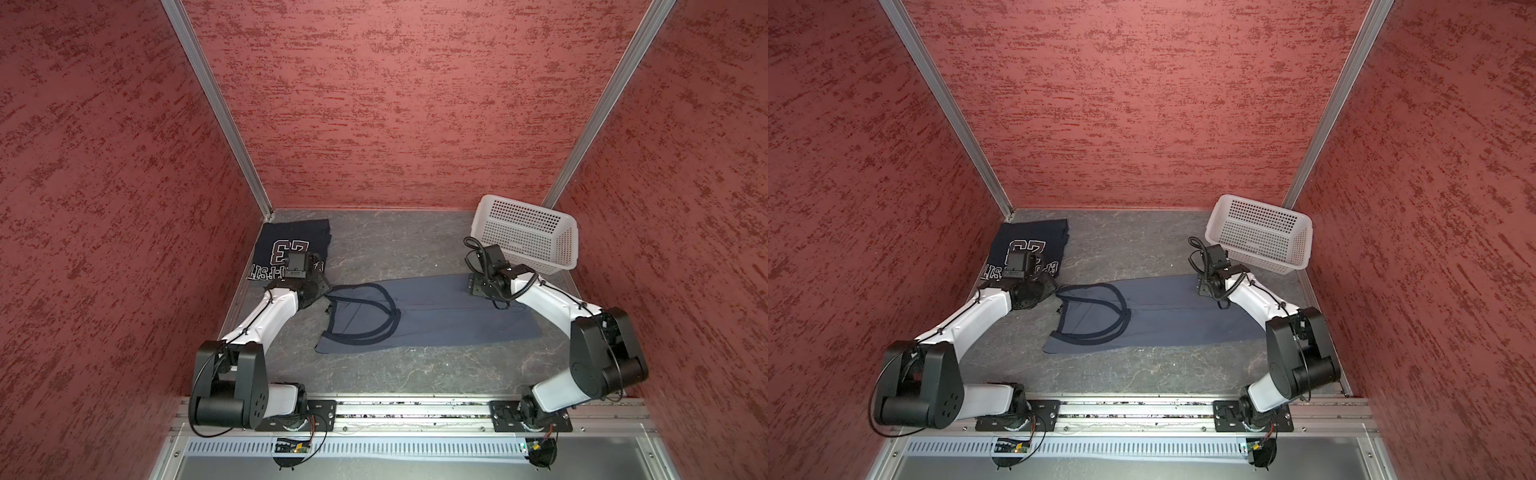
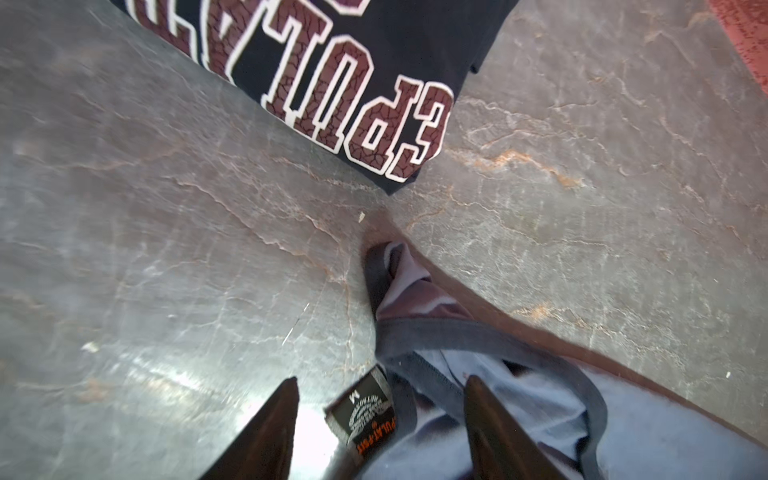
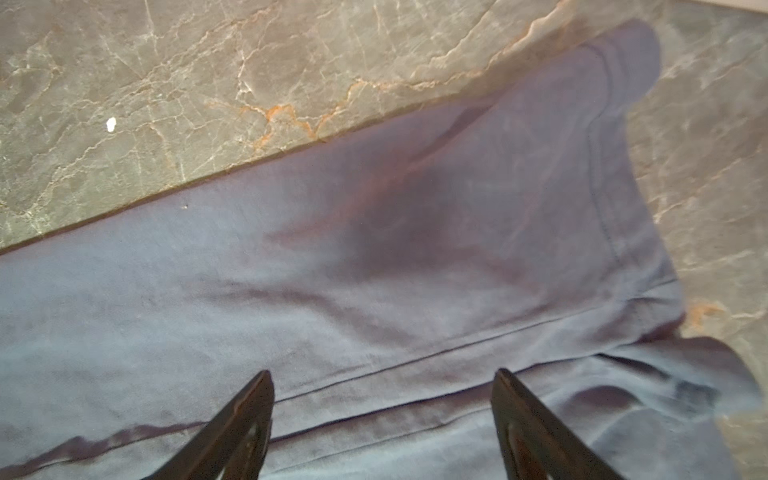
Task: Fold and stack the tank tops
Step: 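Grasp the strap with the left gripper and drag it toward the tank top's center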
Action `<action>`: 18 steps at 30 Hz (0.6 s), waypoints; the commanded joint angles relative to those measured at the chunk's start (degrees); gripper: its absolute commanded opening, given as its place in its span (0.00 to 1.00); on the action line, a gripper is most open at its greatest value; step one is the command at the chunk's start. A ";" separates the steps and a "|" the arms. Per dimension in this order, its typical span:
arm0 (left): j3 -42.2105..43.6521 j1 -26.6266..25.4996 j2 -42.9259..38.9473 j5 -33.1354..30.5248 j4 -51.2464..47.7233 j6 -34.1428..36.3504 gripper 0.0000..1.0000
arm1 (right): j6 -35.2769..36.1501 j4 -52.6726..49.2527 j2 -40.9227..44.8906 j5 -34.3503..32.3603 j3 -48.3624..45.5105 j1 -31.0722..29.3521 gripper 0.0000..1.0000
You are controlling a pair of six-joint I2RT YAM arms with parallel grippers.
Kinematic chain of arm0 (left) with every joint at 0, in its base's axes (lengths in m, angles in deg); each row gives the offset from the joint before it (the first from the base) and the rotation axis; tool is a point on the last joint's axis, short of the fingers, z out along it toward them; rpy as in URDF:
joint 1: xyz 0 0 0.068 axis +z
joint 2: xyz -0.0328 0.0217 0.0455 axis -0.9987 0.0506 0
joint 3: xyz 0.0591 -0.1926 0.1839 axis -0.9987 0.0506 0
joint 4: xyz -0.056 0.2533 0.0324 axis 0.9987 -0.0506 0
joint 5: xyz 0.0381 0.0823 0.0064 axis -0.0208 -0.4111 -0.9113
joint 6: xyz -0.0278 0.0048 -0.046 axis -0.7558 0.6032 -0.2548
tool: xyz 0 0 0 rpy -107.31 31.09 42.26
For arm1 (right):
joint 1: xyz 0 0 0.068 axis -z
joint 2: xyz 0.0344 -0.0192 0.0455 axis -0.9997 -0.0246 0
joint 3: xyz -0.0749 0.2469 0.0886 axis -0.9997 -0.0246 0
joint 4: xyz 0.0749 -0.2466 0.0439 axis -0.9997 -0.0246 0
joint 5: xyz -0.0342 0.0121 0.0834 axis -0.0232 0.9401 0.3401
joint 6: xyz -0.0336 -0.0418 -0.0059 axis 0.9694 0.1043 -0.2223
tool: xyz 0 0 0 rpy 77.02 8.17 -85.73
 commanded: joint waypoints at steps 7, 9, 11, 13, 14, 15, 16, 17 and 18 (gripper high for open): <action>-4.31 -21.66 5.48 -3.30 -4.73 -8.70 0.70 | 0.24 -1.01 -7.98 -2.20 7.16 4.61 0.84; -5.08 -25.18 9.24 -3.35 -3.56 -10.12 0.69 | -0.11 -1.22 -10.01 -2.29 7.66 5.04 0.83; -5.71 -26.82 12.64 -2.99 -2.58 -10.49 0.68 | -0.12 -1.82 -11.73 -2.26 8.06 5.04 0.83; -6.53 -27.55 15.28 -2.79 -1.80 -10.41 0.66 | -0.12 -1.85 -12.74 -2.11 7.47 4.94 0.83; -7.04 -27.79 16.58 -2.98 -1.56 -10.07 0.66 | -0.15 -1.78 -12.73 -1.96 6.79 4.96 0.83; -7.41 -27.67 17.80 -3.13 -0.96 -9.56 0.65 | -0.34 -1.69 -12.74 -2.01 6.04 4.99 0.82; -7.75 -27.46 19.16 -3.32 -0.47 -8.64 0.65 | -0.45 -1.68 -12.58 -1.92 5.27 4.95 0.82; -8.53 -26.70 21.04 -3.24 0.12 -7.49 0.65 | -0.53 -1.62 -12.31 -1.67 4.25 4.99 0.82; -9.64 -25.87 23.06 -2.99 0.42 -5.92 0.65 | -0.77 -1.45 -11.97 -1.25 3.23 4.95 0.82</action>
